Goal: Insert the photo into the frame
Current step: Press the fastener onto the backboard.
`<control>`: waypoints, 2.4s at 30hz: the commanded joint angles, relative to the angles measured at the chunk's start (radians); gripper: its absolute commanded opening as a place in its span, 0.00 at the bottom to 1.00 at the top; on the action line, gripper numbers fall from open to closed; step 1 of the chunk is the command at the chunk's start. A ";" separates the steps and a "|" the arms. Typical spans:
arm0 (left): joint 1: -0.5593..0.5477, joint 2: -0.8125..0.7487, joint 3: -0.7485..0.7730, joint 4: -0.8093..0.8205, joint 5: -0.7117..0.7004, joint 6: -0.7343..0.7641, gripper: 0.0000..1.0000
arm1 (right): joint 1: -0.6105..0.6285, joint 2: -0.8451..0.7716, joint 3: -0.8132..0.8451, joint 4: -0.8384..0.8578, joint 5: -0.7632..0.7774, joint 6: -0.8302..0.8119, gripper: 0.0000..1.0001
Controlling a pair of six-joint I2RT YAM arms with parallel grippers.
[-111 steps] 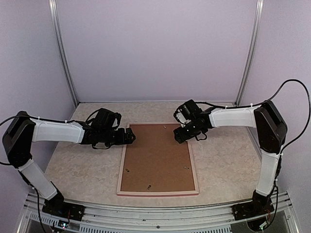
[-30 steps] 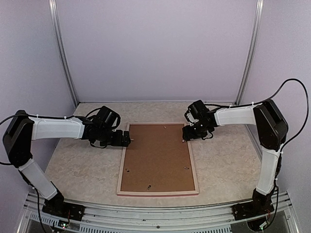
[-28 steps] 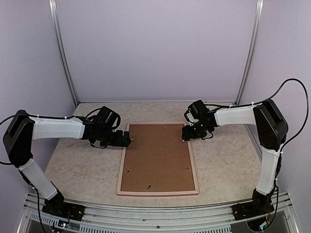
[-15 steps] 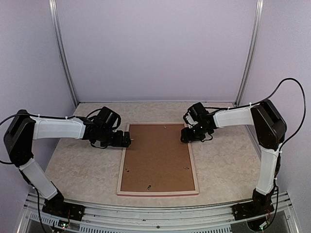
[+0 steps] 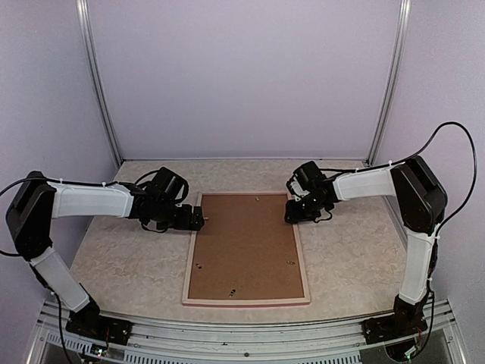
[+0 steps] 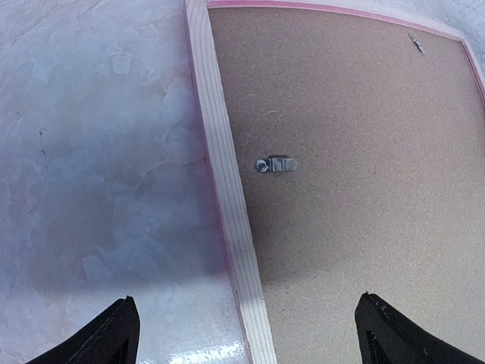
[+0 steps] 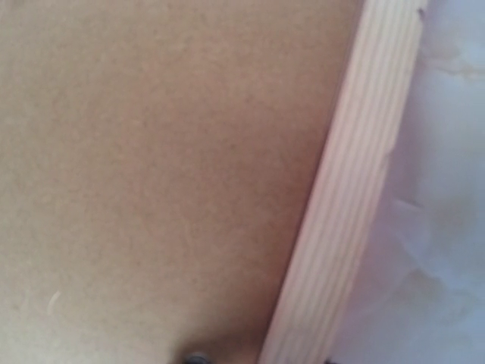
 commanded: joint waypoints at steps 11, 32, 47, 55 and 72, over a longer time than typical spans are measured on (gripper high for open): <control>0.001 0.017 -0.034 0.033 0.004 0.009 0.99 | -0.045 0.015 -0.068 0.045 -0.045 -0.050 0.26; -0.014 0.030 -0.091 0.091 0.020 -0.018 0.98 | -0.080 0.017 -0.143 0.159 -0.134 -0.160 0.14; -0.029 0.083 -0.078 0.111 0.031 -0.028 0.98 | -0.086 -0.005 -0.099 0.112 -0.174 -0.190 0.45; -0.031 0.083 -0.074 0.107 0.030 -0.028 0.98 | -0.087 0.011 -0.086 0.110 -0.136 -0.188 0.26; -0.035 0.105 -0.071 0.103 0.017 -0.021 0.97 | -0.089 -0.006 -0.078 0.188 -0.221 -0.198 0.27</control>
